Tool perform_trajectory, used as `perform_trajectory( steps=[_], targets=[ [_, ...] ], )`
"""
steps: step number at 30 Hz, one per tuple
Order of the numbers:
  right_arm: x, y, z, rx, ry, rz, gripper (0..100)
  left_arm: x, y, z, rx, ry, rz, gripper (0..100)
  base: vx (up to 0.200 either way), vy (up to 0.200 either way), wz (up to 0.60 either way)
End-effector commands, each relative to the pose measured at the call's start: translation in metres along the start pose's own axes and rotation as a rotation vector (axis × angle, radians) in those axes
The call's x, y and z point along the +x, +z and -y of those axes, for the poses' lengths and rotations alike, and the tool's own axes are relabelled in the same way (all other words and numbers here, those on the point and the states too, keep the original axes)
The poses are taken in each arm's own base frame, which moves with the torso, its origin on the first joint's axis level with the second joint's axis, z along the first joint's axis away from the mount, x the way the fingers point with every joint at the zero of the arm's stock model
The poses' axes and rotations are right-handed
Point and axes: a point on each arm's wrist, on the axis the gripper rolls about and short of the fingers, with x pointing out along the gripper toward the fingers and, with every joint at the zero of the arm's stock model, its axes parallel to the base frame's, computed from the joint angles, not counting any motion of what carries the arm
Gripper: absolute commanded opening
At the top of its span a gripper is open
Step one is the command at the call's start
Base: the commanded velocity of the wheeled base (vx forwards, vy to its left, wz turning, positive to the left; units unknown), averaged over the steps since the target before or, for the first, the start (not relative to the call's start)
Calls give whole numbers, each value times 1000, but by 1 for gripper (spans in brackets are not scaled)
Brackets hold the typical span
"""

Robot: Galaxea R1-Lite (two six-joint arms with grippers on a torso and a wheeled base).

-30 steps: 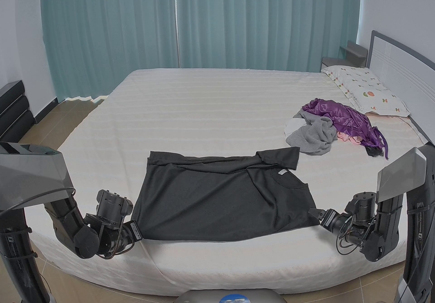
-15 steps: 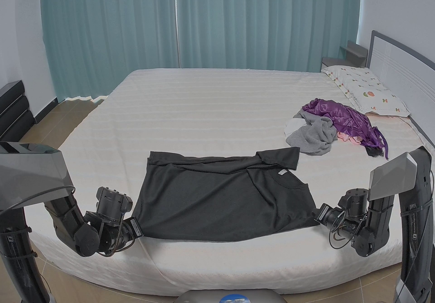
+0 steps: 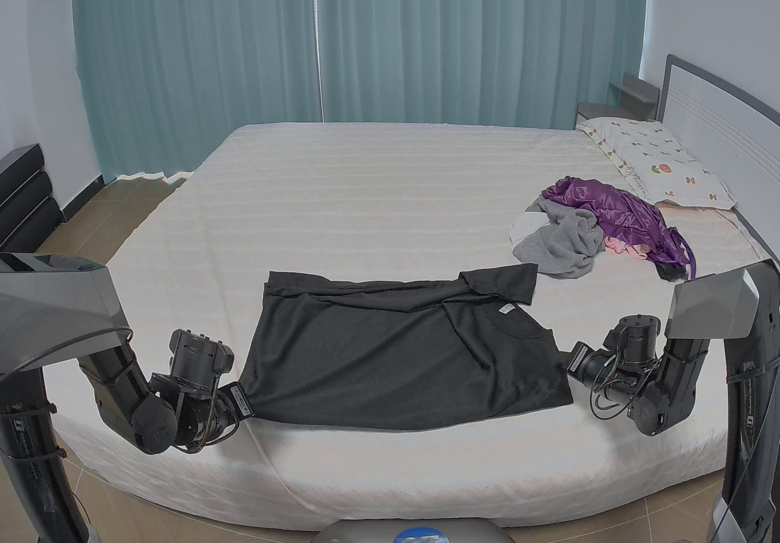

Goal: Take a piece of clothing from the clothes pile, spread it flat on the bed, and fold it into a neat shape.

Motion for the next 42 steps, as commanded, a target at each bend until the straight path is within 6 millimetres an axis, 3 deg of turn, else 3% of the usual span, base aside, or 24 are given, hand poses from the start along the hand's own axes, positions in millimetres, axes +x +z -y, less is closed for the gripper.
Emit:
perform_trajectory(
  steps=[1,10,15,16,23,33,37,42],
  targets=[
    [-6,6,-2,1,18,-34,100,2,3,3,-3,-9,6,0,0,0,0],
    [-4,-2,15,-51,-53,-120,100,9,1,6,6,-10,-8,0,0,0,0],
    [-2,-2,14,-54,-11,-148,100,10,1,6,6,-10,-8,0,0,0,0],
    [-2,-2,14,-53,-3,-153,0,10,1,7,6,-12,-5,0,0,0,0],
    [11,9,6,-61,28,-128,0,10,2,8,8,-15,0,0,0,0,0],
    [39,44,-15,-73,94,-34,0,11,6,9,1,-13,15,0,0,0,0],
    [58,57,-29,-82,113,-8,0,11,7,9,-3,-13,19,0,0,0,0],
    [86,56,-40,-95,115,7,0,10,7,8,-5,-14,20,0,0,0,0]
  ],
)
